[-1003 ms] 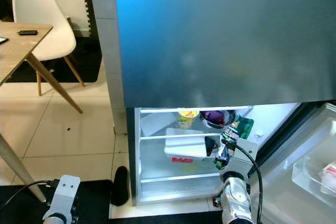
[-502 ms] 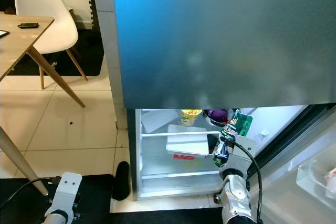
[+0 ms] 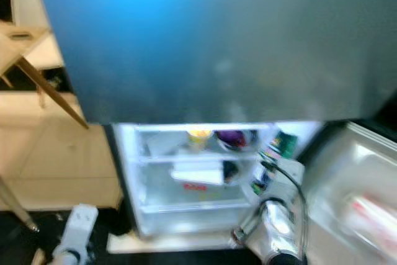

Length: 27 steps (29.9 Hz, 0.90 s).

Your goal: Restocking fridge

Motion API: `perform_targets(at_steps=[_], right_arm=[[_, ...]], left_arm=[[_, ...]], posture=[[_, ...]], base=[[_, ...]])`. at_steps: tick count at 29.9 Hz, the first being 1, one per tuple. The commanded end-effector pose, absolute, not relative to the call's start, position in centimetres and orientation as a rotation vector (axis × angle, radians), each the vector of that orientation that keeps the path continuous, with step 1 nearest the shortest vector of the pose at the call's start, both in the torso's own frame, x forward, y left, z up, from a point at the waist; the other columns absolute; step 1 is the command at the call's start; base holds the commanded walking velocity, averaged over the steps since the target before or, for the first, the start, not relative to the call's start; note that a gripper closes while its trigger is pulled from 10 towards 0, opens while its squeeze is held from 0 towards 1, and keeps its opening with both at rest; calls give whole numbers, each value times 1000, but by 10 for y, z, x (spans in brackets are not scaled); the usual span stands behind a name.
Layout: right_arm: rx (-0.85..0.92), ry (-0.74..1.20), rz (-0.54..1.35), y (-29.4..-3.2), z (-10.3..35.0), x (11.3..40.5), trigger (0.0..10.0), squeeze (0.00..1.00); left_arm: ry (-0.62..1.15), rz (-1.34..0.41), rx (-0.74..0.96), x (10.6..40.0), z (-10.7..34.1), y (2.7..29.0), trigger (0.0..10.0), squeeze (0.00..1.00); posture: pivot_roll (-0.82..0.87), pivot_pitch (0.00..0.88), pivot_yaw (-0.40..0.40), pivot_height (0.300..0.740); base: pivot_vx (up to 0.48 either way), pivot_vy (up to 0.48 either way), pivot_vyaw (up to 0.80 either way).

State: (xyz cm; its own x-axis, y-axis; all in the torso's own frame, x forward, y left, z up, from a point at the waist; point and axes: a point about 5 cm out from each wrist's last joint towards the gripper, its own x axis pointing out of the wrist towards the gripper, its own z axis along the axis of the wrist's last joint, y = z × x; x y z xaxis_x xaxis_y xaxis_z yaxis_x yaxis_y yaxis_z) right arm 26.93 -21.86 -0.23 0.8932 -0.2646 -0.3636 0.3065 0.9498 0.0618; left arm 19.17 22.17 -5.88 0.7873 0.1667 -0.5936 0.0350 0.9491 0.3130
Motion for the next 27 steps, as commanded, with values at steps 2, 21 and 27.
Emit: perform_targets(at_steps=[2, 21, 27], right_arm=[[109, 331, -313, -226, 3, 271, 10000, 0], [-29, 248, 274, -141, 19, 283, 10000, 0], [-37, 349, 220, -138, 1, 276, 10000, 0]], left_arm=[[685, 62, 315, 186, -63, 218, 10000, 0], [684, 78, 286, 185, -63, 220, 10000, 0], [687, 78, 289, 184, -64, 220, 10000, 0]], posture=[[-18, 18, -45, 740], [-17, 25, -42, 740], [-6, 28, -41, 740]], base=[[0, -375, 0], [0, 0, 0], [0, 0, 0]])
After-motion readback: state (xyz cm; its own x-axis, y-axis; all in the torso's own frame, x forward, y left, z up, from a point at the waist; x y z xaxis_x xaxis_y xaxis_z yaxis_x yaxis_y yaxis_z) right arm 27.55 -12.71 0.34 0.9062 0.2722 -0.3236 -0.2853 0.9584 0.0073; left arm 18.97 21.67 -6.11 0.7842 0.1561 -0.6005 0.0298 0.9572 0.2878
